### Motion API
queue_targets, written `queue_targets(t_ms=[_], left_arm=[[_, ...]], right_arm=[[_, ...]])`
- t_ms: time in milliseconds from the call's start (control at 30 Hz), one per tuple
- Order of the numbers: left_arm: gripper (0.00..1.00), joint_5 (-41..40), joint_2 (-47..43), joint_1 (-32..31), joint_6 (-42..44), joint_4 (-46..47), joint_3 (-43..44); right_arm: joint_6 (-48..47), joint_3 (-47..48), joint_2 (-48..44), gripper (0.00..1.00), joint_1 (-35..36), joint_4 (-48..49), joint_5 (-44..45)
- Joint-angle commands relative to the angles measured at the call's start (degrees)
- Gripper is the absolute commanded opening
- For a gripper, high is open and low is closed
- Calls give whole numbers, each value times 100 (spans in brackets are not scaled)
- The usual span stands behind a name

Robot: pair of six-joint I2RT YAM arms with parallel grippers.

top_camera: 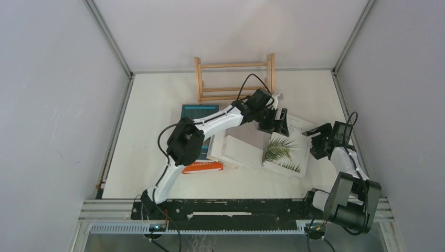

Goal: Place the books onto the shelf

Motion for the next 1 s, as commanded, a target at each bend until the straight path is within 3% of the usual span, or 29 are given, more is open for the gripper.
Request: queue_targets(t_ms=[0,500,967], left_arm=[[95,283,-623,-225,-45,368,372],[95,7,-1116,-375,4,252,0],[95,-424,-2177,-393,81,586,-1794]], right_arm=[[19,259,-52,85,67,202,-446],[15,379,109,86,191,260,-677],[448,417,386,85,1221,629,-423]])
